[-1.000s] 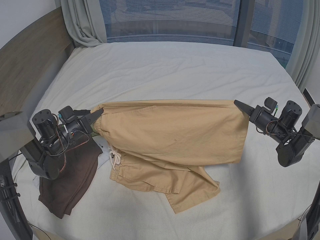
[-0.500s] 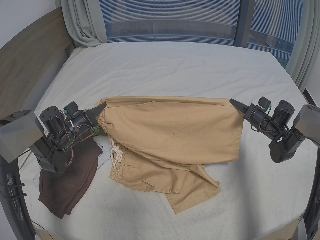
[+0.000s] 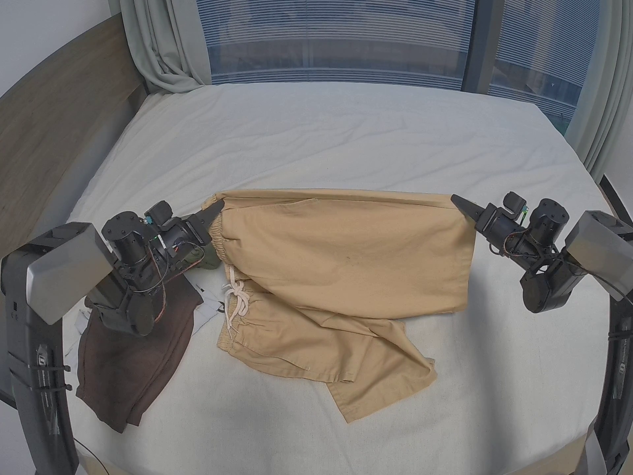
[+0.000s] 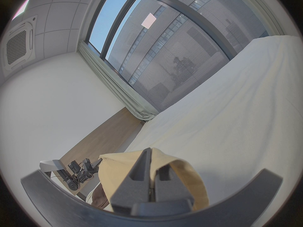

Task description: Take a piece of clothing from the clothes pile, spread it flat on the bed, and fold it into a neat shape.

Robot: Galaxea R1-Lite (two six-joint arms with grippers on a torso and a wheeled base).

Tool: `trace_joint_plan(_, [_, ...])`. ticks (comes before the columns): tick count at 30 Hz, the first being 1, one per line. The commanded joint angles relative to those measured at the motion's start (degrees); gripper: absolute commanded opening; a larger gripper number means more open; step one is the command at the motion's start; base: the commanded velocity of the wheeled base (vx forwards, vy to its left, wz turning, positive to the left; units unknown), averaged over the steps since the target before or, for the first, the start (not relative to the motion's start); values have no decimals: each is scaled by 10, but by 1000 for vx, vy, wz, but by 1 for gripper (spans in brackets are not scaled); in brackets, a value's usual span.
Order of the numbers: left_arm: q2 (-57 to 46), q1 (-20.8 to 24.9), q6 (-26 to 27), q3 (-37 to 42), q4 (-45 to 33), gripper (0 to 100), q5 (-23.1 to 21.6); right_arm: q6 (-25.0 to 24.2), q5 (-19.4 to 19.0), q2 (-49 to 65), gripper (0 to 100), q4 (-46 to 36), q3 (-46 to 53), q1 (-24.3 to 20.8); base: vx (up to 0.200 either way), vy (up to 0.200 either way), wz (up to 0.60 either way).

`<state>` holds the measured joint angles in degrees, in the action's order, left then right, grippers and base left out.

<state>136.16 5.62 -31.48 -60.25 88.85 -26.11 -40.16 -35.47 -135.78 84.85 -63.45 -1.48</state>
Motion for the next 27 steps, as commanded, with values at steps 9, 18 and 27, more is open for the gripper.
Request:
trace_joint_plan(9, [62, 5, -9, -66, -3, 0, 8, -1, 1, -75, 0, -12, -74, 2, 0, 0, 0])
trace_joint_plan(18, [67, 6, -9, -86, -20, 0, 7, 0, 1, -95, 0, -13, -101, 2, 0, 0, 0])
trace_joint_plan(27, [71, 9, -10, -114, -37, 100, 7, 2, 4, -94, 100, -14, -120, 3, 0, 0, 0])
